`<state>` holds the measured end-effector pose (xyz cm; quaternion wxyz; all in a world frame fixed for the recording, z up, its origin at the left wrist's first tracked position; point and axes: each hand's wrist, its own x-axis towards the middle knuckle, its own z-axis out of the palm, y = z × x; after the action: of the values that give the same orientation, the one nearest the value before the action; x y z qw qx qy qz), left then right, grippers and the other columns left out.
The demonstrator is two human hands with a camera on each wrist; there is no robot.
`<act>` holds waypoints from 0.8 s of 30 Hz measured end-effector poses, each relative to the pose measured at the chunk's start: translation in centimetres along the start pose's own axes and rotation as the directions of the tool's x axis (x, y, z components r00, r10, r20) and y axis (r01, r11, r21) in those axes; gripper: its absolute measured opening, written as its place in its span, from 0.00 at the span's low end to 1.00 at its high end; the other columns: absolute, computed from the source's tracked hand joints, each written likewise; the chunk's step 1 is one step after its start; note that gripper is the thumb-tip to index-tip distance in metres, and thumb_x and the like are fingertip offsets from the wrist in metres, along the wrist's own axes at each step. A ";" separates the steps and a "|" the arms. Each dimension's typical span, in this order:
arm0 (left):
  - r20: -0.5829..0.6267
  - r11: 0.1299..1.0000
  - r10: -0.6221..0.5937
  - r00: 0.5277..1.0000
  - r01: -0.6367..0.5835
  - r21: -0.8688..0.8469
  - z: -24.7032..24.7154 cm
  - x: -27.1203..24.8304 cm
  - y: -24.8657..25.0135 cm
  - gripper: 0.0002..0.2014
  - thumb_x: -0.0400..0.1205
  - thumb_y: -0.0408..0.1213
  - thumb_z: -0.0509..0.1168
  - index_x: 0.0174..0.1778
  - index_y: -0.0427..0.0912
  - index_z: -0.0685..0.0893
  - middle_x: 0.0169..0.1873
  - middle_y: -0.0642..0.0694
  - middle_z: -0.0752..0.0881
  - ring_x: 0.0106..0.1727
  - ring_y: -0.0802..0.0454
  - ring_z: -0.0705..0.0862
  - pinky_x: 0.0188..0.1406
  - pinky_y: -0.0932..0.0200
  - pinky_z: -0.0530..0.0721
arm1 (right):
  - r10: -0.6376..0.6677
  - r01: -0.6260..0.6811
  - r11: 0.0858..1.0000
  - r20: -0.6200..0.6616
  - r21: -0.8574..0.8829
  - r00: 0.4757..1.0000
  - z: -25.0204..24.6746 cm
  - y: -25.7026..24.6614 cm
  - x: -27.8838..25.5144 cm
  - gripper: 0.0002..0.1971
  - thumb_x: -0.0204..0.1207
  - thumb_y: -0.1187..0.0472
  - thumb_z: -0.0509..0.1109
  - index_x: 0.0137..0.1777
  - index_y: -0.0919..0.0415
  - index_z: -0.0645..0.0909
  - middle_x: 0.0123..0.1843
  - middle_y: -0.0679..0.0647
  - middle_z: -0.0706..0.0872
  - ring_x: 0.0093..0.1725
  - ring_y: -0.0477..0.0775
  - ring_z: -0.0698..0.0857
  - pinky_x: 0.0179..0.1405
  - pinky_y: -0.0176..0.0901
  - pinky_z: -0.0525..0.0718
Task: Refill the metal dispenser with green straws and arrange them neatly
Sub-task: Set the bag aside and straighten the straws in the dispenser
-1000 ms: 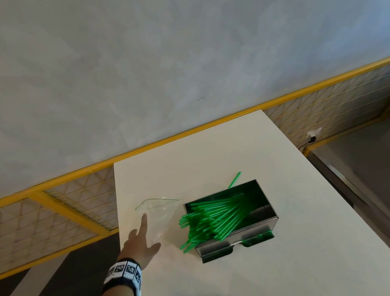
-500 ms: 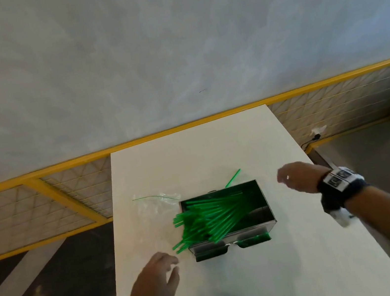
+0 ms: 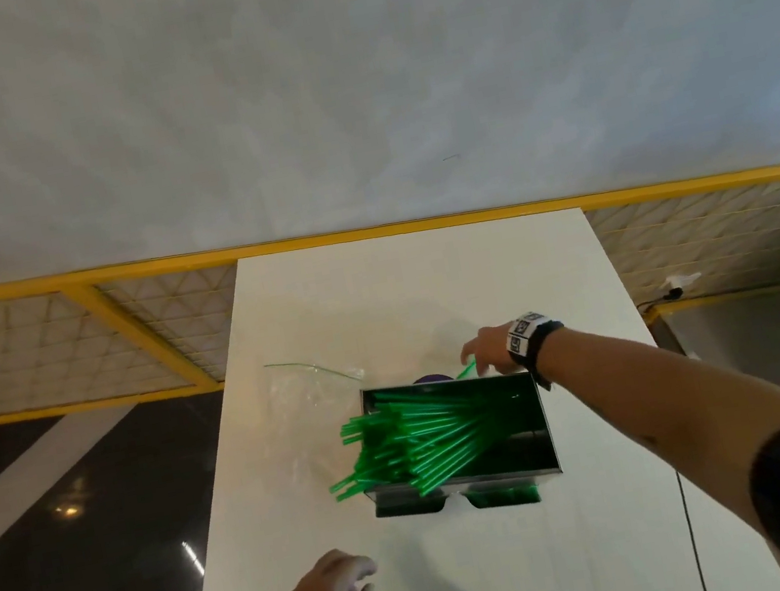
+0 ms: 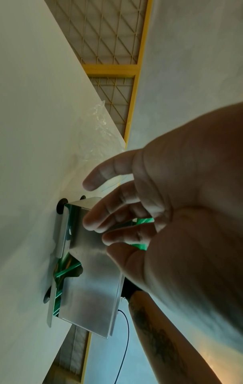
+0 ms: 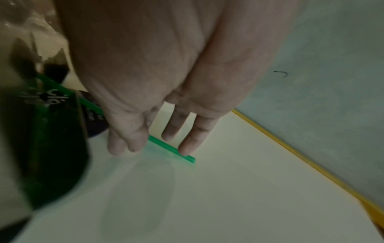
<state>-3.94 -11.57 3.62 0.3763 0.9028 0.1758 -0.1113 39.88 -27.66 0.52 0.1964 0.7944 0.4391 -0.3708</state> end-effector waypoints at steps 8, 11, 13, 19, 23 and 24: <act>-0.066 0.999 0.030 0.997 -0.028 0.028 -2.3 0.2 0.6 0.11 0.78 0.47 0.67 0.49 0.72 0.83 0.50 0.72 0.81 0.43 0.71 0.85 0.42 0.63 0.87 | -0.031 0.029 0.998 -0.028 -0.060 0.999 -1.5 2.7 -1.1 0.08 0.79 0.58 0.72 0.52 0.58 0.91 0.57 0.53 0.91 0.60 0.58 0.88 0.65 0.55 0.84; -0.126 0.995 0.082 0.989 -0.075 0.064 -4.2 1.0 1.4 0.09 0.79 0.46 0.68 0.52 0.65 0.86 0.48 0.72 0.82 0.43 0.72 0.85 0.39 0.64 0.86 | 0.023 -0.016 0.999 -0.170 0.044 0.985 -3.5 3.0 -6.7 0.06 0.78 0.64 0.71 0.44 0.54 0.88 0.54 0.52 0.88 0.56 0.56 0.87 0.61 0.51 0.85; -0.148 0.989 0.122 0.981 -0.108 0.100 -5.7 1.8 2.1 0.08 0.80 0.45 0.68 0.52 0.63 0.87 0.48 0.71 0.82 0.43 0.72 0.85 0.39 0.67 0.85 | 0.103 -0.079 0.993 -0.327 0.085 0.939 -3.6 3.5 -10.9 0.13 0.77 0.70 0.67 0.40 0.49 0.82 0.49 0.48 0.84 0.50 0.55 0.86 0.52 0.47 0.86; -0.199 0.960 0.257 0.946 -0.227 0.163 -9.8 5.6 5.3 0.08 0.84 0.49 0.63 0.53 0.59 0.87 0.48 0.66 0.83 0.47 0.68 0.83 0.43 0.63 0.85 | 0.074 0.103 0.942 -0.498 0.319 0.864 0.4 -4.0 -19.2 0.20 0.76 0.71 0.66 0.57 0.43 0.74 0.50 0.42 0.85 0.45 0.47 0.85 0.47 0.47 0.88; -0.136 0.928 0.309 0.941 -0.267 0.259 -11.6 9.3 7.8 0.10 0.86 0.48 0.62 0.57 0.57 0.87 0.53 0.64 0.81 0.53 0.64 0.81 0.52 0.56 0.85 | -0.069 0.186 0.958 -0.451 0.220 0.890 2.8 -11.5 -17.3 0.23 0.77 0.72 0.66 0.68 0.49 0.79 0.64 0.50 0.82 0.57 0.56 0.86 0.54 0.52 0.87; -0.120 0.924 0.311 0.943 -0.270 0.272 -12.0 10.0 8.6 0.09 0.87 0.46 0.62 0.58 0.56 0.87 0.54 0.63 0.81 0.55 0.63 0.81 0.54 0.55 0.85 | -0.077 0.176 0.966 -0.438 0.190 0.896 3.1 -12.8 -16.8 0.23 0.78 0.72 0.67 0.70 0.51 0.78 0.67 0.52 0.80 0.59 0.59 0.86 0.53 0.54 0.88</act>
<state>9.50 -6.23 14.06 0.2557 0.9652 0.0537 -0.0023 22.08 -32.02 11.50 -0.0202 0.8428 0.4776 -0.2472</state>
